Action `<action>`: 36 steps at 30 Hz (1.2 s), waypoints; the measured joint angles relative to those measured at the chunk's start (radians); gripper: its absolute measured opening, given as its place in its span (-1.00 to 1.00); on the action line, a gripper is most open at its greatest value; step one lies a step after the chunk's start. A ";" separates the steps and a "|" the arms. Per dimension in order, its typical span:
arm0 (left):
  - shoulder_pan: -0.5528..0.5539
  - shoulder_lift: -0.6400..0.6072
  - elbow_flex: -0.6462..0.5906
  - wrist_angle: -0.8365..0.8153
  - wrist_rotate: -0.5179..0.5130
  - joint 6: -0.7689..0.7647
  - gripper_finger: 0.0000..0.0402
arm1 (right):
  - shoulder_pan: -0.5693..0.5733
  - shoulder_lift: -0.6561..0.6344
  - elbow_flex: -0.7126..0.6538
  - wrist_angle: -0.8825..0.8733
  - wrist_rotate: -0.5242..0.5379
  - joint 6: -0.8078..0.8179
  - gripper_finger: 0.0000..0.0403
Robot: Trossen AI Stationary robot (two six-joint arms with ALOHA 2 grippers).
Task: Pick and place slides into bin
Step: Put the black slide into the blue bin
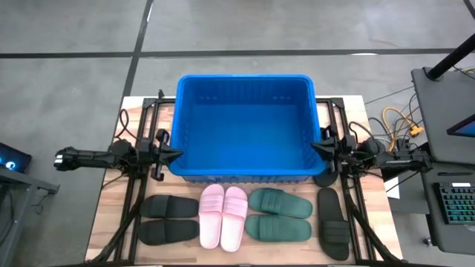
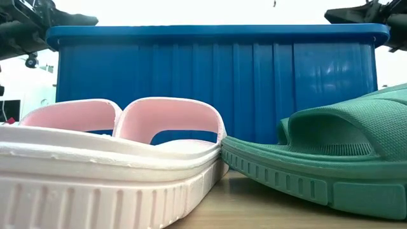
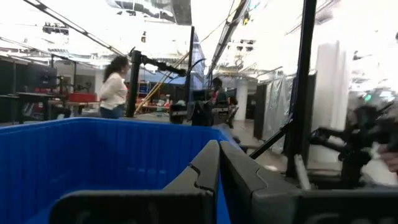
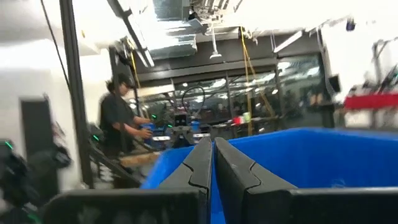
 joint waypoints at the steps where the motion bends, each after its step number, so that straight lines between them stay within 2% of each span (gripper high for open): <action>1: 0.000 0.000 0.000 0.011 0.009 -0.030 -1.00 | -0.001 0.000 0.000 0.018 0.010 0.054 -0.96; 4: -0.001 0.003 0.000 0.056 -0.022 -0.061 -1.00 | 0.000 0.000 0.001 0.090 0.119 0.152 -0.96; 7: -0.001 0.007 0.000 0.143 -0.069 -0.063 -1.00 | -0.001 0.000 0.000 0.226 0.246 0.147 -0.96; 12: 0.000 0.013 -0.001 0.351 -0.208 -0.063 -1.00 | 0.000 0.000 0.002 0.386 0.279 0.163 -0.95; 14: 0.000 0.015 0.006 0.400 -0.236 -0.062 -1.00 | 0.000 0.000 0.029 0.357 0.279 0.177 -0.92; 17: 0.000 0.027 0.024 0.384 -0.254 -0.055 -1.00 | 0.000 0.019 0.130 0.228 0.267 0.159 -0.82; 20: 0.000 0.048 0.037 0.396 -0.258 -0.063 -0.96 | 0.000 0.072 0.279 0.024 0.265 0.113 -0.67; 25: 0.000 0.095 0.057 0.392 -0.267 -0.064 -0.69 | 0.000 0.208 0.541 -0.358 0.263 0.087 -0.37; 28: 0.000 0.115 0.067 0.400 -0.268 -0.066 -0.50 | 0.000 0.287 0.672 -0.514 0.262 0.067 -0.24; 32: 0.000 0.117 0.066 0.461 -0.278 -0.123 -0.36 | 0.000 0.369 0.820 -0.685 0.261 0.064 -0.18; 36: 0.000 0.111 0.066 0.502 -0.287 -0.194 -0.34 | 0.000 0.440 0.927 -0.803 0.244 0.066 -0.19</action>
